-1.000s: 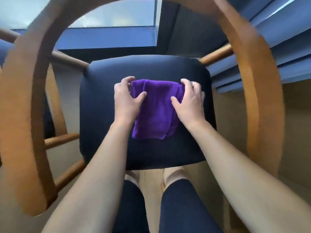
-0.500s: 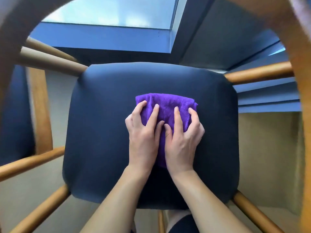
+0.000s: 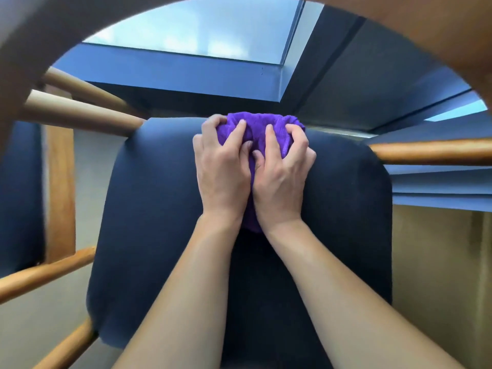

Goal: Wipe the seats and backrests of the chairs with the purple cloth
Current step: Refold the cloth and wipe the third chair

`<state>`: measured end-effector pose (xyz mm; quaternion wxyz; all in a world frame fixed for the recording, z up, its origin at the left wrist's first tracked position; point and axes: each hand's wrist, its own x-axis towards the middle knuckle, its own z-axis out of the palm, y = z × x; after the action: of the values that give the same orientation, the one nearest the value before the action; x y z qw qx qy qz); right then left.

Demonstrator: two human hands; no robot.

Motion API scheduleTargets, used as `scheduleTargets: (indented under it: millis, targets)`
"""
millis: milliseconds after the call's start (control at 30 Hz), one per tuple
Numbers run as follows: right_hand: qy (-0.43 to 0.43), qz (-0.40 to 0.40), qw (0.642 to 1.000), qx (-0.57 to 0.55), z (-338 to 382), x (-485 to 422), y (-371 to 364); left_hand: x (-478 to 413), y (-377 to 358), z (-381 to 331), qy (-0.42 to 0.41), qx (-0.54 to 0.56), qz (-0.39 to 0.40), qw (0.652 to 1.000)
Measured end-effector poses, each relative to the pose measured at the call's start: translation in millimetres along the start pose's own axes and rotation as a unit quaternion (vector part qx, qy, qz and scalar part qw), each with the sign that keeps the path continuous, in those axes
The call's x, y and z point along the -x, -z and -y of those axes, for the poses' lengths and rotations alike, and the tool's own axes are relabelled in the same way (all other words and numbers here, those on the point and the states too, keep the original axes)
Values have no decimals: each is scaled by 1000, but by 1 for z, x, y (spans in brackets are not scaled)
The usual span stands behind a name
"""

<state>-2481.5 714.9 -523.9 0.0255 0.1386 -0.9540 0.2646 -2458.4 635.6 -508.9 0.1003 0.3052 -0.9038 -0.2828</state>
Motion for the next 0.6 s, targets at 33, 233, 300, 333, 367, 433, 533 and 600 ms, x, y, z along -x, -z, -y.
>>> scheduleTargets:
  millis: [33,233,300,333,367,433,533,600]
  targets:
    - [2,7,1000,-2,0,-7,-1,-9,-2,-2,2,-3,8,1000]
    - [25,3,1000,14,-18,-5,9,6,-12,-10,-13,-55,23,998]
    - [15,-6,1000,25,-28,22,21,39,-12,-14,-28,-54,32,998]
    - [0,-8,999,31,-34,38,28,55,-12,-17,-44,-51,42,997]
    - [-19,-8,999,39,-39,53,35,68,-14,-19,-62,-50,54,995]
    - [-51,-20,997,48,-49,73,44,81,-21,-24,-101,-52,74,991]
    - [-73,-46,995,55,-63,65,45,70,-35,-36,-135,-42,79,987]
    - [-73,-73,993,64,-72,40,43,53,-45,-49,-142,-31,85,986]
